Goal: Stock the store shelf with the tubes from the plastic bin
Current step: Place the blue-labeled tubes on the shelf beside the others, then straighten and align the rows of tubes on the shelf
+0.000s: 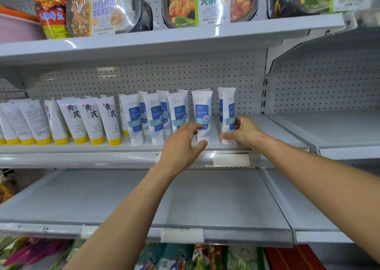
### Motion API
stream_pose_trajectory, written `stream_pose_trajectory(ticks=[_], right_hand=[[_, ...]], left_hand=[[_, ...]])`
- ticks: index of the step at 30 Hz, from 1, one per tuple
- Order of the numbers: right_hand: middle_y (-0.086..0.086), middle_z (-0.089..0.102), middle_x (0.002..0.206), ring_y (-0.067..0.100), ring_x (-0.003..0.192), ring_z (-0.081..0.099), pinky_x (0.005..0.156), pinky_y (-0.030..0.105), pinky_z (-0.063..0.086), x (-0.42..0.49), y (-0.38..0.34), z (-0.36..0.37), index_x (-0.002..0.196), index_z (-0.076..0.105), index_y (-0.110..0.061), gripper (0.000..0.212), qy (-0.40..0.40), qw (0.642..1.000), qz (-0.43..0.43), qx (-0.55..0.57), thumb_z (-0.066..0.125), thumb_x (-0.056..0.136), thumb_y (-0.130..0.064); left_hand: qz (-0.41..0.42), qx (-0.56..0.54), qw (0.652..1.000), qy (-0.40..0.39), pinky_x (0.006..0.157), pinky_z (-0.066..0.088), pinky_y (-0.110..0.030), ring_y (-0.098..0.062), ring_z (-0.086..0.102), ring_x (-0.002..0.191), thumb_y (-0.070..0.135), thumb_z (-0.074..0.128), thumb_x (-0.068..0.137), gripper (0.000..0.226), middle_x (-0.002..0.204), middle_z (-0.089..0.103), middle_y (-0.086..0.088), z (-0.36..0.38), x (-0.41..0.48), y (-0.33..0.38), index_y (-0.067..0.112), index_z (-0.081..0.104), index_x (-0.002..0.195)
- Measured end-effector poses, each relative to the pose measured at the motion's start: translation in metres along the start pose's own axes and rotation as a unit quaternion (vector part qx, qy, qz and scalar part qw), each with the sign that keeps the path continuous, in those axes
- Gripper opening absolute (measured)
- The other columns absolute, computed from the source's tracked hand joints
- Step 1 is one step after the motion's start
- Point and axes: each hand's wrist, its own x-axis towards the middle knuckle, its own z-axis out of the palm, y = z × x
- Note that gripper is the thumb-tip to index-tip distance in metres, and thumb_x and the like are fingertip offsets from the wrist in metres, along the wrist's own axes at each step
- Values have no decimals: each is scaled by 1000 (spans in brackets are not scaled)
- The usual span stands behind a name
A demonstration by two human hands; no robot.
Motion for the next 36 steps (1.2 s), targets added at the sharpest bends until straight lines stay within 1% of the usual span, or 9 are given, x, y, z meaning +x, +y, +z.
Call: stream_pose_trajectory(ticks=[5, 7, 9, 12, 14, 18, 25, 31, 36], right_hand=[[2, 55, 120, 17, 101, 54, 82, 30, 43, -12, 2, -5, 131, 41, -14, 67, 10, 999, 11, -28, 78, 77, -29], [5, 51, 128, 20, 111, 53, 90, 34, 45, -23, 4, -7, 136, 37, -14, 67, 35, 999, 0, -41, 72, 82, -34], [5, 49, 134, 23, 119, 50, 99, 42, 44, -38, 4, -7, 134, 37, -15, 61, 55, 995, -38, -80, 68, 85, -33], [2, 50, 131, 22, 118, 50, 98, 45, 43, -68, 2, -5, 129, 41, -20, 49, 58, 972, -123, -190, 63, 86, -31], [1, 51, 129, 21, 115, 51, 96, 45, 44, -88, 1, -1, 129, 41, -22, 47, 35, 954, -181, -237, 62, 87, -30], [-2, 53, 129, 17, 117, 51, 97, 42, 44, -122, 3, 18, 129, 43, -25, 45, -47, 938, -241, -245, 62, 88, -31], [0, 49, 136, 19, 122, 46, 104, 43, 39, -143, -14, 90, 132, 41, -26, 46, -126, 892, -331, -281, 58, 90, -32], [-1, 48, 139, 18, 126, 45, 104, 41, 39, -147, -60, 189, 134, 41, -25, 48, -193, 871, -377, -248, 59, 89, -33], [-2, 48, 137, 17, 125, 45, 103, 40, 40, -157, -115, 303, 133, 44, -23, 47, -260, 859, -396, -195, 59, 89, -33]], left_hand=[[0, -8, 1000, 12, 92, 50, -32, -8, 56, 106, 38, 60, 91, 44, 124, 57, 4, -3, -9, 4, 27, 49, 132], [3, -15, 1000, 16, 91, 49, -31, -7, 55, 105, 37, 60, 91, 44, 122, 58, 4, -5, -16, 6, 26, 50, 132], [6, -20, 1000, 19, 90, 49, -31, -7, 55, 103, 37, 61, 90, 44, 121, 58, 5, -6, -26, 9, 26, 51, 131], [-3, -28, 999, 23, 86, 51, -32, -6, 56, 96, 36, 65, 87, 46, 118, 58, 7, -10, -44, 12, 27, 51, 130], [-17, -34, 999, 25, 84, 52, -33, -7, 58, 93, 37, 68, 85, 51, 115, 58, 9, -14, -59, 13, 28, 49, 131], [-51, -9, 998, 28, 81, 54, -35, -6, 58, 92, 40, 67, 85, 52, 115, 58, 10, -22, -101, 2, 30, 47, 132], [-119, 84, 989, 24, 87, 51, -37, -13, 57, 107, 35, 66, 87, 49, 120, 56, 3, -66, -188, -55, 25, 49, 131], [-212, 129, 968, 48, 89, 49, -39, -18, 57, 111, 34, 65, 88, 50, 126, 56, -2, -128, -244, -134, 20, 50, 133], [-281, 138, 949, 49, 85, 50, -40, -20, 62, 97, 32, 67, 86, 48, 120, 59, -2, -177, -289, -212, 21, 52, 130]])
